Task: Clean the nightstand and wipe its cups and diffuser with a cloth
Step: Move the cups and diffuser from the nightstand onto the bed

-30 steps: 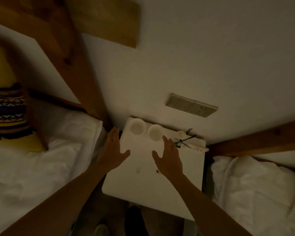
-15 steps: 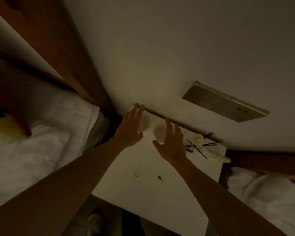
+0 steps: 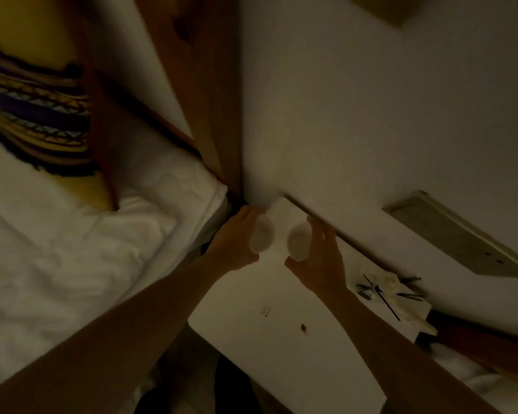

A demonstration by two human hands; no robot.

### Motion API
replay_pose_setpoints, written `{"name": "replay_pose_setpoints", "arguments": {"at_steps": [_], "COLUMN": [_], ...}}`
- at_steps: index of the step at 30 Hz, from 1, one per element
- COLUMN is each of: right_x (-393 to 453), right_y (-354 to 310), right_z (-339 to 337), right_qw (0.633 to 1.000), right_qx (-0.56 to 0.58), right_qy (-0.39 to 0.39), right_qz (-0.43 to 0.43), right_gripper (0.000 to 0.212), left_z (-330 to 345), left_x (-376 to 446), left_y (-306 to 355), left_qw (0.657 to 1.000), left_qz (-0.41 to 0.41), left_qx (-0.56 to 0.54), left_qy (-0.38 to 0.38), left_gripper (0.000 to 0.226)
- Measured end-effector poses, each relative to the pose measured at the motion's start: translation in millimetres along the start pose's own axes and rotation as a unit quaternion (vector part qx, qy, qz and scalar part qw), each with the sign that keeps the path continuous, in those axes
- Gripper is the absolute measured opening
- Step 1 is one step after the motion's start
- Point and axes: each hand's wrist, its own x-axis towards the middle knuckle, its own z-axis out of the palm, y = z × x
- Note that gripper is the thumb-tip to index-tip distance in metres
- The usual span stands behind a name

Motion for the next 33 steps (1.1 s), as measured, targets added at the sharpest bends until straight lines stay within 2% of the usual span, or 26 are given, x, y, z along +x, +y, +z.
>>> {"name": "replay_pose_setpoints", "arguments": {"at_steps": [6,12,16,23,28,33], "right_x": [0.0,-15.4,-25.8,-55.1,-73.2,-82.6], "right_y": [-95.7,-202.3,-257.6,-356.5,-408.3,-433.0], "right_z": [27.4,75.7,107.9,184.9,243.2,292.8], "right_qw": [0.994,0.973,0.956,0.925,0.893,0.863], "right_qx": [0.01,-0.005,-0.03,-0.081,-0.108,-0.168], "right_qy": [-0.07,-0.137,-0.171,-0.235,-0.287,-0.29], "right_qz": [-0.087,-0.184,-0.235,-0.286,-0.329,-0.378], "right_gripper": [0.104,0.103,0.105,0.1,0.097,0.098], "left_z": [-66.9,-136.6,-159.8,-166.1,-162.0,-152.9], "left_x": [-54.1,-127.5,-183.2,-290.4,-337.8,-352.7], "left_y": [-55.8,-128.9,-178.5,-270.2,-320.0,-357.0], "left_qw": [0.991,0.974,0.954,0.899,0.869,0.857], "left_qz": [-0.103,-0.18,-0.236,-0.36,-0.417,-0.432], "left_qx": [-0.027,-0.026,-0.039,-0.081,-0.101,-0.116], "left_qy": [0.079,0.138,0.181,0.236,0.247,0.258], "left_gripper": [0.097,0.096,0.094,0.094,0.093,0.097]}}
